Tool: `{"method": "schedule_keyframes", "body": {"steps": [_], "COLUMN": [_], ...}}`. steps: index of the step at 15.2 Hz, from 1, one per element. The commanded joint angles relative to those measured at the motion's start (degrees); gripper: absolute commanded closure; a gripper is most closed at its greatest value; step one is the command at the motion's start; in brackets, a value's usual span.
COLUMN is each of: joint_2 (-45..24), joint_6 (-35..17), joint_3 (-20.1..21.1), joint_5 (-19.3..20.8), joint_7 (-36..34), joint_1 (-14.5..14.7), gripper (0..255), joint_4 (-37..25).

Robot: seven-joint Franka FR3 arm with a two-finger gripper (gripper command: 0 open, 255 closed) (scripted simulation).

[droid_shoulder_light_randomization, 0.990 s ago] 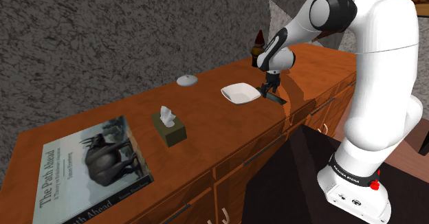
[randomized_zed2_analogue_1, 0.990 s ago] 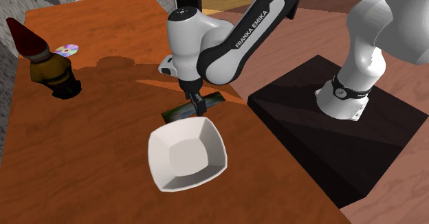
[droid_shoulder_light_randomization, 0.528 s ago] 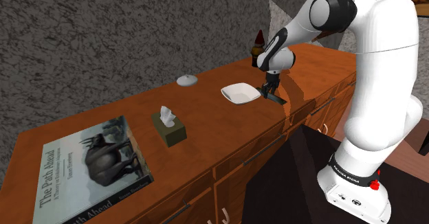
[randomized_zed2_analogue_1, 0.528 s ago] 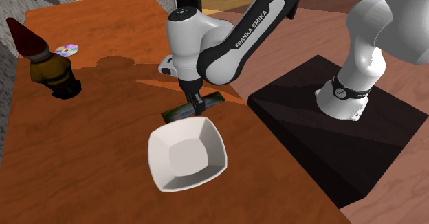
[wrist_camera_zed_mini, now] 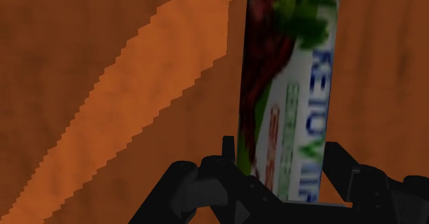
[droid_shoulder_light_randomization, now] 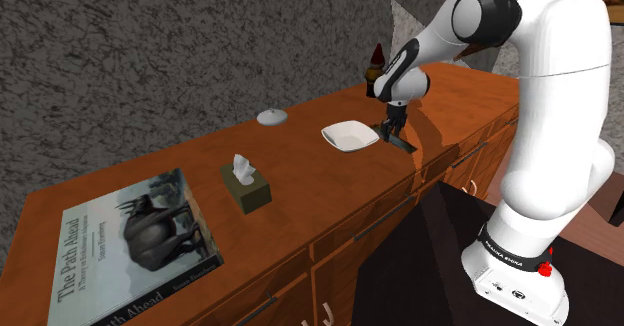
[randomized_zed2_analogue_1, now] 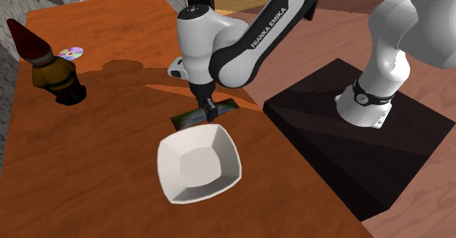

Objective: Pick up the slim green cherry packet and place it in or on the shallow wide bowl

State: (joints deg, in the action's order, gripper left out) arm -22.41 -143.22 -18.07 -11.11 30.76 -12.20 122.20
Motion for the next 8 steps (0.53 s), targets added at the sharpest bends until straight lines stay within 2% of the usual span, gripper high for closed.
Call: {"method": "schedule_keyframes", "body": {"steps": [1,8], "joint_2": [1.2,5.3], "joint_6": [1.0,5.4], "joint_3": [-0.4,-1.6], "joint_5": [0.6,2.9], "joint_7": [-0.3,-1.9], "joint_1": [0.2,1.1], "gripper": [255,255], "joint_4": [0.1,-0.3]}}
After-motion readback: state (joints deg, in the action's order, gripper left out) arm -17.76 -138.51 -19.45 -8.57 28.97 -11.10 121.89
